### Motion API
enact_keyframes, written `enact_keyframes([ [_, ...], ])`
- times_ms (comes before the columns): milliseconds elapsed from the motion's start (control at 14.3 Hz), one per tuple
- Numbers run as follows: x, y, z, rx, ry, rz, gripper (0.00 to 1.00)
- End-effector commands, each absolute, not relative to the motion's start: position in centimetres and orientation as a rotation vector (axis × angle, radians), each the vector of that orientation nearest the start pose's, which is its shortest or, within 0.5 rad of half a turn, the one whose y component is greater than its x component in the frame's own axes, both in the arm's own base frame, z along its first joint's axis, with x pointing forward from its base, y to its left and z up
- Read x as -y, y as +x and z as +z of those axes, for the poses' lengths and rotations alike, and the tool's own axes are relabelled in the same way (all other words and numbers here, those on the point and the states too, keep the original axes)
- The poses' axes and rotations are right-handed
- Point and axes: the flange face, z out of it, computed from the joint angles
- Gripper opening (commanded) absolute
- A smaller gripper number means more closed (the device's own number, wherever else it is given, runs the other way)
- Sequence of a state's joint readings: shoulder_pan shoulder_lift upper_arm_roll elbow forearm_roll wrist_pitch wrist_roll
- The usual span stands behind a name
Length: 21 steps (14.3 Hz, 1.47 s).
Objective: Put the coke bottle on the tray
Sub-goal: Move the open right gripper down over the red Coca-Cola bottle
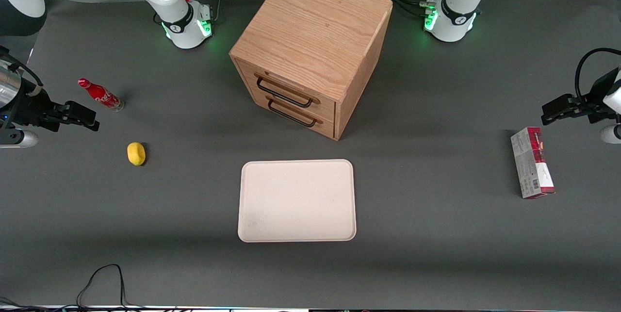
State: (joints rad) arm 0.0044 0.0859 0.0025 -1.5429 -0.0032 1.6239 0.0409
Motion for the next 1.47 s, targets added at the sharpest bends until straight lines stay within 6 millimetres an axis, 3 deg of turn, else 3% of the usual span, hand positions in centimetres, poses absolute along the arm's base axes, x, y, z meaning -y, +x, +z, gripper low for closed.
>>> enact_keyframes([
  [0,-0.7,58.2,60.0,-0.099,-3.121,0.039,1.0],
  [210,0.0,56.9,59.5,-0.088,-3.121,0.144,1.0],
  [350,3.0,55.0,58.4,-0.068,-3.121,0.21,1.0],
  [630,10.6,48.8,55.0,0.015,-3.15,0.219,1.0],
  [910,17.0,41.0,48.2,0.081,-3.143,0.133,1.0],
  [1120,21.9,37.5,42.7,0.104,-3.117,0.134,1.0],
  [1400,24.9,33.5,35.8,0.126,-3.128,0.082,1.0],
])
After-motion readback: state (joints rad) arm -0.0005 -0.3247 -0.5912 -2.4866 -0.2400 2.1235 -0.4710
